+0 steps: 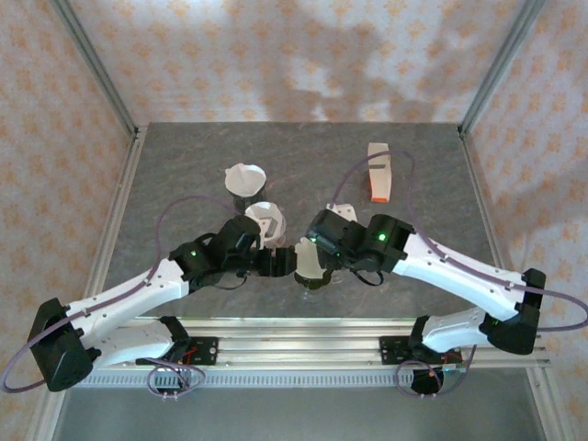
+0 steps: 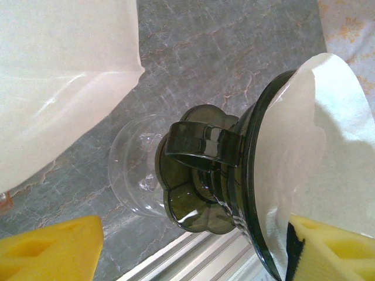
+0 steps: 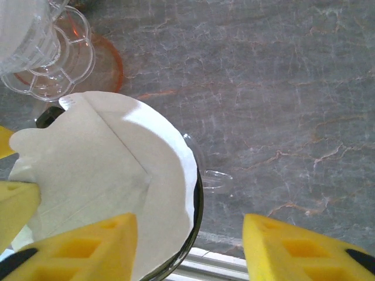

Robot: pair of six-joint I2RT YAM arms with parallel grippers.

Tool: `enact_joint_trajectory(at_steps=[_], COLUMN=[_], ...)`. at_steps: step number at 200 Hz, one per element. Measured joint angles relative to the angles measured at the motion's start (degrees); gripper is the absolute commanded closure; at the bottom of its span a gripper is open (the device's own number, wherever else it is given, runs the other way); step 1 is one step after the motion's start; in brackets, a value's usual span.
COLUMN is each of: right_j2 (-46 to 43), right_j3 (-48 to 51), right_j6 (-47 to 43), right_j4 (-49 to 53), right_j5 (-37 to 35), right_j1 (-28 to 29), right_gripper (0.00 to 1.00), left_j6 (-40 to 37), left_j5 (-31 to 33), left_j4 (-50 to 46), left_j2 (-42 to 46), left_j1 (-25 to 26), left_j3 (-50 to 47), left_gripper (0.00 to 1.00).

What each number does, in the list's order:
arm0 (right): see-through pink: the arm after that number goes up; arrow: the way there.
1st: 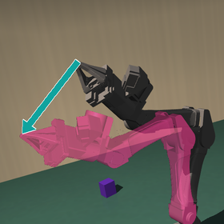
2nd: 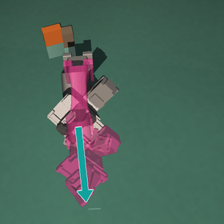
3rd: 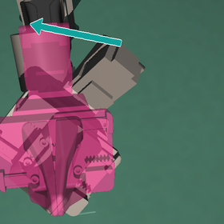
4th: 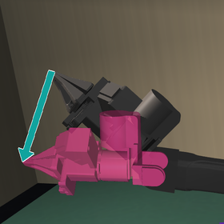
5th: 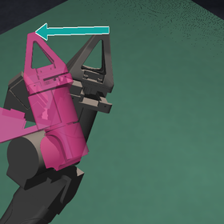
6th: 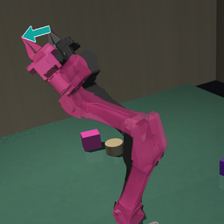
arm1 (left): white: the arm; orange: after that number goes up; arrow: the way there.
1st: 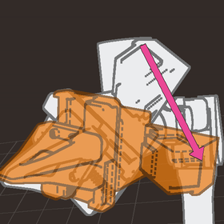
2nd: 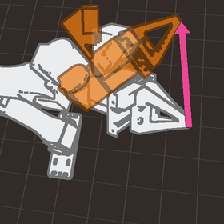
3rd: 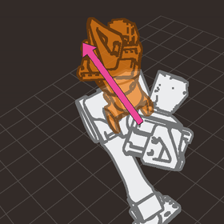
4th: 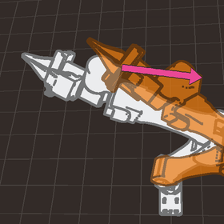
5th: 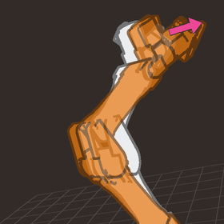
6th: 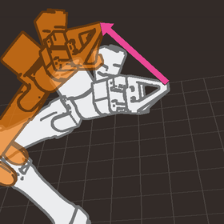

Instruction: Place the coffee filter in the dripper

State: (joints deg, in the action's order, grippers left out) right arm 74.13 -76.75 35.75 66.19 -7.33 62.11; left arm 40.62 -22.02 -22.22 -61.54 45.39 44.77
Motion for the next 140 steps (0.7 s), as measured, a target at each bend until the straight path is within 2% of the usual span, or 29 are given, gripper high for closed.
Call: enact_joint_trajectory(at_steps=[74, 140], right_j2=[1.9, 1.4], right_j3=[2.8, 5.2], right_j6=[0.0, 0.5], right_j4=[-1.3, -1.5], right_j5=[5.3, 6.3], right_j1=[0.0, 0.0], right_gripper=[0.44, 0.54], left_j6=[0.0, 0.0], left_j5=[0.0, 0.0], left_j4=[0.3, 0.6], left_j2=[0.0, 0.0], left_j1=[0.0, 0.0], left_j3=[-0.3, -0.4], left_gripper=[0.22, 0.23])
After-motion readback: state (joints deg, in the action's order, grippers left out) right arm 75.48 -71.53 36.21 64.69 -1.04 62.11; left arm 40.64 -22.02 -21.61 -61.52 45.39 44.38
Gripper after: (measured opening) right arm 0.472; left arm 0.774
